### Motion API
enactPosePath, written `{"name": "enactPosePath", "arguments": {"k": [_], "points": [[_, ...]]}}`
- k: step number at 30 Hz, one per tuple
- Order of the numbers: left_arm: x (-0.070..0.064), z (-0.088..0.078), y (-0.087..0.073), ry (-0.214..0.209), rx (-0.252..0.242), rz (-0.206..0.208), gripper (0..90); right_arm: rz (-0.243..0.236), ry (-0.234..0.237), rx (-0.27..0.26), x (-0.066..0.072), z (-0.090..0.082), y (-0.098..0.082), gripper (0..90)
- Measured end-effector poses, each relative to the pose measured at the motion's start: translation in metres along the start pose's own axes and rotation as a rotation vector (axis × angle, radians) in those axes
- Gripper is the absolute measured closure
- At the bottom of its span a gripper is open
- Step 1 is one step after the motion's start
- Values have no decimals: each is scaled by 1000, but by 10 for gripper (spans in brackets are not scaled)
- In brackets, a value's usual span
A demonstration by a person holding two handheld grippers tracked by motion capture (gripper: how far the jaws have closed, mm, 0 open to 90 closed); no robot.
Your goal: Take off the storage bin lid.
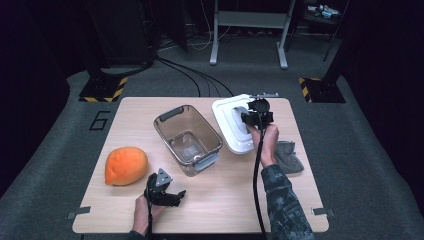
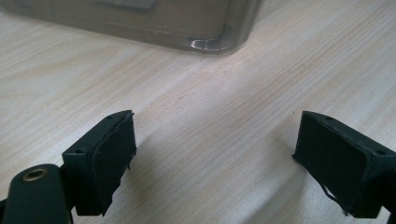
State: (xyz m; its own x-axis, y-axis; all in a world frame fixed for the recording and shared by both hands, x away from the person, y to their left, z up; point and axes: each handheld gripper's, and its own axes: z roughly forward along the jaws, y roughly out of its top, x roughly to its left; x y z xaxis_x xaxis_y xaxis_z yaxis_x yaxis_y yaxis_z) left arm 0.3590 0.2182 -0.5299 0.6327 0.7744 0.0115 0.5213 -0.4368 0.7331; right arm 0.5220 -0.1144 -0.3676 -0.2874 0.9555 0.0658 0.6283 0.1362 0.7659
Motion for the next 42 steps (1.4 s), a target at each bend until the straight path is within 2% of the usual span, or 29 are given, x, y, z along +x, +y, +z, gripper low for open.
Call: {"name": "enactPosePath", "arguments": {"k": [5, 11, 31, 42], "points": [[0, 0, 0, -1, 1, 1, 120, 31, -3, 17, -2, 9, -4, 667], [0, 0, 0, -1, 0, 1, 120, 36, -16, 31, -1, 19, -10, 668], [0, 0, 0, 1, 0, 0, 120, 74, -17, 57, 5, 48, -26, 667], [0, 0, 0, 1, 0, 0, 120, 113, -20, 69, 7, 67, -37, 666]]}}
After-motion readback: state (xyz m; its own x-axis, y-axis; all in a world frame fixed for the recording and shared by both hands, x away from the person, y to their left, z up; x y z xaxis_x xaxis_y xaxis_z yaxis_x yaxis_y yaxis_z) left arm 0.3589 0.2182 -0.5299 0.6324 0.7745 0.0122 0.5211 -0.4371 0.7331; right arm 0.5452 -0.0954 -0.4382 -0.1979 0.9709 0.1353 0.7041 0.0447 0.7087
